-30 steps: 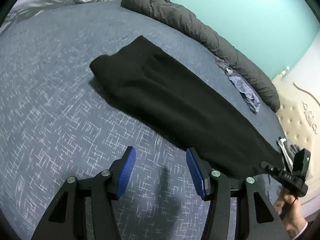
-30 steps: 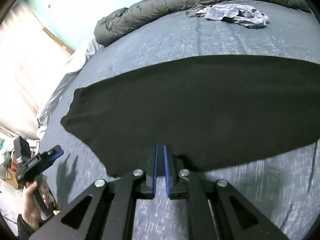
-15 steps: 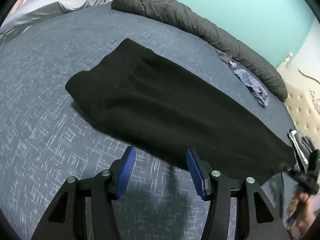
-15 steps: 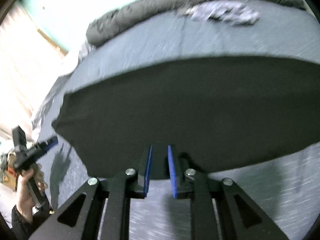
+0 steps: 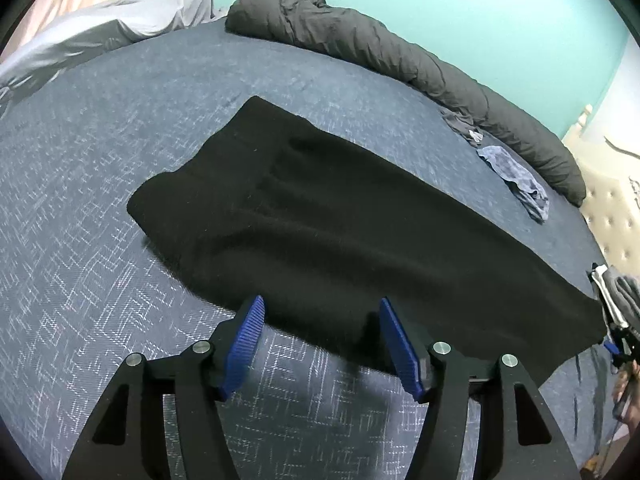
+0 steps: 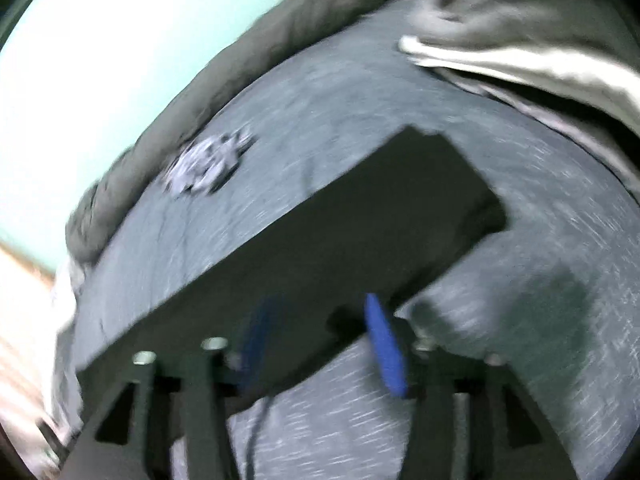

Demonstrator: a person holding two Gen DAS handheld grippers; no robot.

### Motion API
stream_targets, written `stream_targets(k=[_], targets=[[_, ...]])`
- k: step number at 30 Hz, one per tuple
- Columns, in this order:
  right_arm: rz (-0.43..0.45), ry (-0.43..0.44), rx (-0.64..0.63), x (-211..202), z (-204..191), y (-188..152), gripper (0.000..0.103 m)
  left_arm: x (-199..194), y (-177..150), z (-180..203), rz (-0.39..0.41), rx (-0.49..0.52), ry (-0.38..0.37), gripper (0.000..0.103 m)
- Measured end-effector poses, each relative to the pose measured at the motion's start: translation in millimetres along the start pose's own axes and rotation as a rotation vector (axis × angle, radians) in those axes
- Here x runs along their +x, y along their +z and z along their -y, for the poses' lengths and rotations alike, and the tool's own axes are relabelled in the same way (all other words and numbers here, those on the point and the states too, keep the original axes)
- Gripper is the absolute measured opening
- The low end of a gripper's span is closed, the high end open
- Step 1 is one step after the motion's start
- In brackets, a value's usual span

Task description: Fold clothes

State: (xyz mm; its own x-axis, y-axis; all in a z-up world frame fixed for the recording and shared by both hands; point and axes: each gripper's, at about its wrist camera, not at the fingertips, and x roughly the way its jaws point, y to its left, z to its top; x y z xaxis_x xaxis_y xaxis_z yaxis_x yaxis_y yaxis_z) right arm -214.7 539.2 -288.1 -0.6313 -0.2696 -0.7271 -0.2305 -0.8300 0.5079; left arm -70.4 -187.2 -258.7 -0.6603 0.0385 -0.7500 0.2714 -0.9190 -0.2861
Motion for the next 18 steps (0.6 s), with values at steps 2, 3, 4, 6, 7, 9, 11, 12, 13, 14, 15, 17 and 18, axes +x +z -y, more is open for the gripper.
stream_targets(k=[2,3,4,6,7,9,11,12,13,14,15,17,18], targets=[[0.003,-0.024,0.026,0,13,6,0.065,1,2,0,0.003,-0.001,0.005,0.066],[0.004,-0.035,0.036,1,19,9,0.065,2,3,0,0.004,-0.005,0.006,0.066],[0.005,-0.047,0.047,1,26,11,0.067,3,4,1,0.006,-0.011,0.005,0.066],[0.008,-0.066,0.065,2,37,17,0.068,3,6,1,0.009,-0.017,0.003,0.066],[0.011,-0.07,0.077,3,41,18,0.07,3,6,1,0.011,-0.019,0.003,0.066],[0.015,-0.066,0.111,5,50,21,0.074,3,7,2,0.013,-0.022,0.002,0.067],[0.014,-0.041,0.147,8,58,23,0.074,3,6,2,0.014,-0.023,0.004,0.067],[0.015,-0.028,0.166,11,62,24,0.074,3,5,2,0.014,-0.023,0.005,0.067],[0.015,-0.019,0.181,15,64,26,0.074,4,5,2,0.014,-0.023,0.006,0.067],[0.017,-0.015,0.191,17,66,28,0.074,4,5,1,0.013,-0.022,0.01,0.067],[0.022,-0.012,0.199,19,67,29,0.074,5,5,1,0.011,-0.022,0.014,0.067],[0.033,-0.004,0.21,24,69,34,0.075,7,5,0,0.008,-0.023,0.021,0.067],[0.036,-0.004,0.214,27,69,36,0.074,7,5,0,0.007,-0.023,0.025,0.067]])
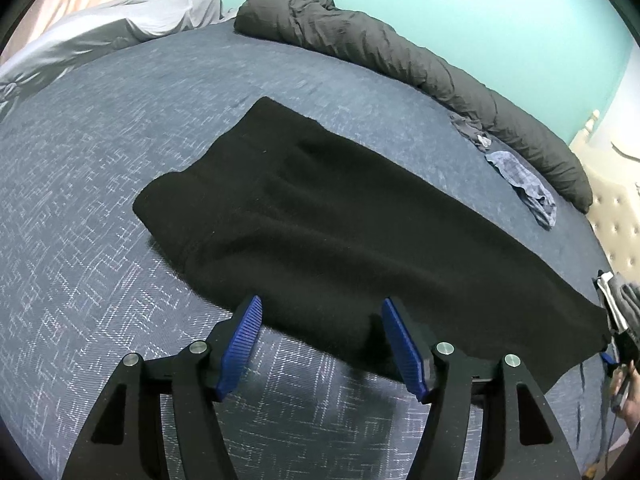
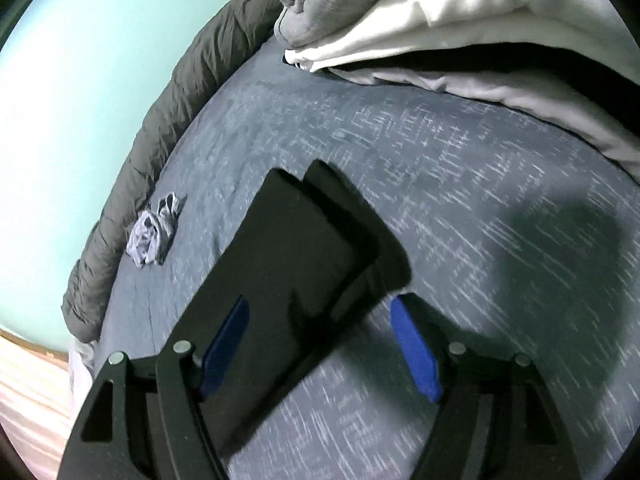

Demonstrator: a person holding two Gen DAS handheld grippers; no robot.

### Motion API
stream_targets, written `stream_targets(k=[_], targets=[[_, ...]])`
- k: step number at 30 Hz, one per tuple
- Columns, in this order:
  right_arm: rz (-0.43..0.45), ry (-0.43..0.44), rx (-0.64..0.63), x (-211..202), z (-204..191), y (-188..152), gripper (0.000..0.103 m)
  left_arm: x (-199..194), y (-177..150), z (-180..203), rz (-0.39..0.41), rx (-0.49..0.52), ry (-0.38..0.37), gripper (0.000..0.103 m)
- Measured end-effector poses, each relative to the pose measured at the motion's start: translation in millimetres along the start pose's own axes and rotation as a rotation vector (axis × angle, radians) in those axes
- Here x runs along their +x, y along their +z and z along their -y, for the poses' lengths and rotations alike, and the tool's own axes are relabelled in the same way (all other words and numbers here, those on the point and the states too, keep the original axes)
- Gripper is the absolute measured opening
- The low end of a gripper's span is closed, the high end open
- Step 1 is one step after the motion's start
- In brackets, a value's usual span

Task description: Fold clothes

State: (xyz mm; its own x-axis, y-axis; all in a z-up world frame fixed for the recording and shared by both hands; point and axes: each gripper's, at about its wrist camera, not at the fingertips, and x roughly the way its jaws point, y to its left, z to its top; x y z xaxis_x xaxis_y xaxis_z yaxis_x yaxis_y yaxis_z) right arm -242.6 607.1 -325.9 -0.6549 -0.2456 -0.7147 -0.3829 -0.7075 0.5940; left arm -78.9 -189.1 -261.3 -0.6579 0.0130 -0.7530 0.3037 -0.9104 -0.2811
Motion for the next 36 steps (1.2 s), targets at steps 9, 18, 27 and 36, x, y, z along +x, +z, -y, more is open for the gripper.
stream_targets(k=[9,18,27,36], targets=[[0.053,-0.038,-0.107,7,-16,3,0.054,4,1,0,-0.003,0.0,0.015,0.067],[0.06,0.027,-0.228,-15,-48,19,0.008,3,1,4,0.004,0.012,0.022,0.067],[0.128,0.038,-0.356,-64,-105,64,0.007,-3,-2,5,0.007,0.021,0.019,0.067],[0.218,-0.024,-0.389,-110,-130,98,0.007,-9,-1,1,0.017,0.011,0.012,0.067]])
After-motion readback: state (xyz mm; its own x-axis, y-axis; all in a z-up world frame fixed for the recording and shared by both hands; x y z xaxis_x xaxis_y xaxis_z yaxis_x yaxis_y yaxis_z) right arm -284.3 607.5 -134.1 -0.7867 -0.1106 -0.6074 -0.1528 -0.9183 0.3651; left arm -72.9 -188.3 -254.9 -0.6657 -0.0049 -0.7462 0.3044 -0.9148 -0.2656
